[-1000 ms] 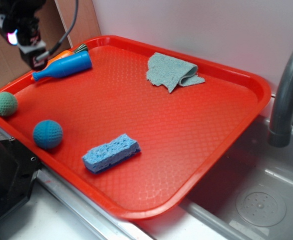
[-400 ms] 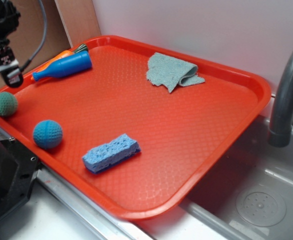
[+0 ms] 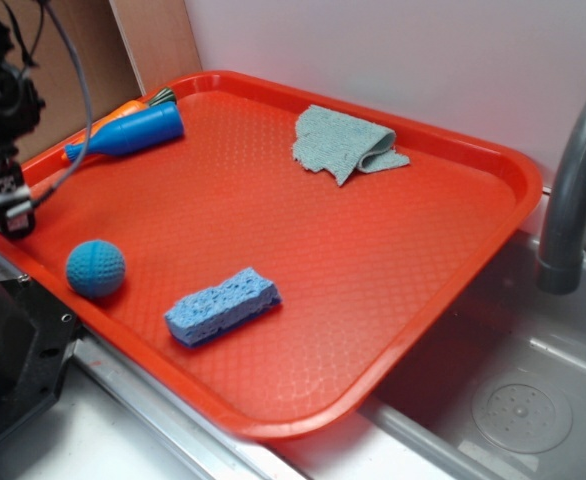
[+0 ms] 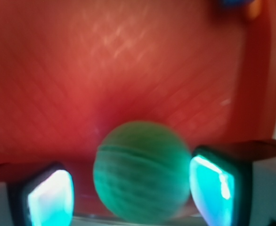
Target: Grab the green ball.
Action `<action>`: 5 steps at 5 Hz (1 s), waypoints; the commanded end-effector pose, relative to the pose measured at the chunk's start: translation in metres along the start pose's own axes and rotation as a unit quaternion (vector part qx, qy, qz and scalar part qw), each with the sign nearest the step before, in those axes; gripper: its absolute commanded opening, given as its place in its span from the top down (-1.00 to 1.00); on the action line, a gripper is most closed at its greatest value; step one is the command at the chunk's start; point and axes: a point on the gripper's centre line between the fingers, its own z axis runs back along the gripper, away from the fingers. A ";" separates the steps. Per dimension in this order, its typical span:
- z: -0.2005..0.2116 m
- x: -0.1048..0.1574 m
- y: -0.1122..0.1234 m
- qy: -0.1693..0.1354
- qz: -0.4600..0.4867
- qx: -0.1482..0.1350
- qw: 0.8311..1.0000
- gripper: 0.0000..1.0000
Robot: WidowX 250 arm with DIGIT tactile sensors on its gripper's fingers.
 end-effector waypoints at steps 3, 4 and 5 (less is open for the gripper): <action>0.079 0.034 -0.039 -0.027 0.023 0.075 0.997 1.00; 0.126 0.040 -0.058 -0.116 0.072 0.068 0.988 1.00; 0.169 0.051 -0.073 -0.135 0.171 0.017 0.976 1.00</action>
